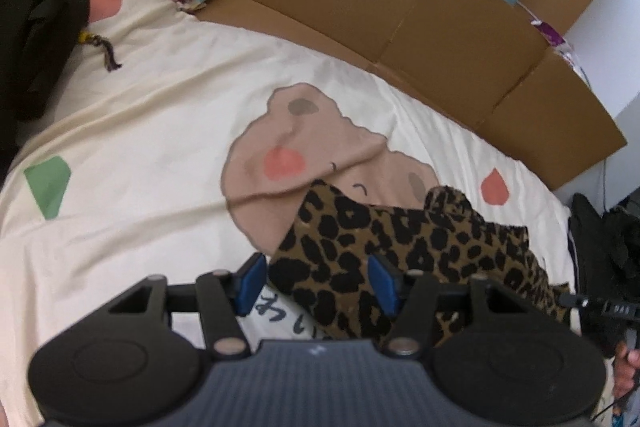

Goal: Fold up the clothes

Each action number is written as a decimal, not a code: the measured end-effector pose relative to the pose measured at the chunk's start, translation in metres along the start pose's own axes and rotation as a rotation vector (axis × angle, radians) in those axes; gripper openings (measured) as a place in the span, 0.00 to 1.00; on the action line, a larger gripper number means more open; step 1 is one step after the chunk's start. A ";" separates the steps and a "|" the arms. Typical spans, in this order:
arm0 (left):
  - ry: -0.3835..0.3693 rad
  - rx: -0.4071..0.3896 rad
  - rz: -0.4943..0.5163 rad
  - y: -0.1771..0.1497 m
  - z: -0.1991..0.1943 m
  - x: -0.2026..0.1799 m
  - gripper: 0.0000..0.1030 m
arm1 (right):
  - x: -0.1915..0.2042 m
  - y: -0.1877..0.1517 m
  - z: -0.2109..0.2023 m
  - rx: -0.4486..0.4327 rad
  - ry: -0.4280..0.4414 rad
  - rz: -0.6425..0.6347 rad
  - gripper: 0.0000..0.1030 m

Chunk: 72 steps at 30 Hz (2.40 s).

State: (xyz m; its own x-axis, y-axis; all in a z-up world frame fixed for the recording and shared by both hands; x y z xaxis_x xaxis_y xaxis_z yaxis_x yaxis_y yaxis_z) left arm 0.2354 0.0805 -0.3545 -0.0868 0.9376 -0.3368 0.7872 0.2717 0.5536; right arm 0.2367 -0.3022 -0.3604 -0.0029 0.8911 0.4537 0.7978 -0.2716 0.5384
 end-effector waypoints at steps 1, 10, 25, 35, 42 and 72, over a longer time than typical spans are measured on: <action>0.002 0.000 0.005 0.000 0.002 0.000 0.57 | 0.001 0.002 0.000 -0.006 0.000 -0.004 0.03; 0.004 0.009 0.003 0.006 0.025 0.003 0.55 | -0.004 0.015 0.003 -0.031 -0.003 0.010 0.02; -0.007 -0.026 0.021 0.012 0.050 0.001 0.03 | -0.002 0.025 0.002 -0.046 0.036 0.005 0.00; -0.022 -0.117 -0.051 0.021 0.028 0.011 0.02 | 0.001 0.032 -0.008 -0.097 0.024 0.029 0.00; 0.014 -0.070 -0.053 0.018 0.045 0.014 0.06 | -0.005 0.034 0.022 -0.068 -0.017 0.002 0.00; 0.079 0.010 0.168 0.000 0.075 -0.009 0.42 | -0.001 0.005 0.049 -0.012 -0.149 -0.132 0.42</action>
State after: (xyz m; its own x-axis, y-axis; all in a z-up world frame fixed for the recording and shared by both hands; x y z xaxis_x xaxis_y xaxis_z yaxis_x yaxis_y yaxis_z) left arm 0.2821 0.0561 -0.4083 -0.0013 0.9838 -0.1793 0.8007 0.1085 0.5892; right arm 0.2701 -0.2871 -0.3930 -0.0171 0.9632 0.2684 0.7889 -0.1519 0.5955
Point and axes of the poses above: each gripper's, at about its wrist camera, not at the fingertips, and z roughly the way its jaws point, x to its left, y to its top, the point moved 7 cm from there along z, roughly the way its jaws point, and after that the axes turned 4 degrees about -x, right-handed, at the moved point
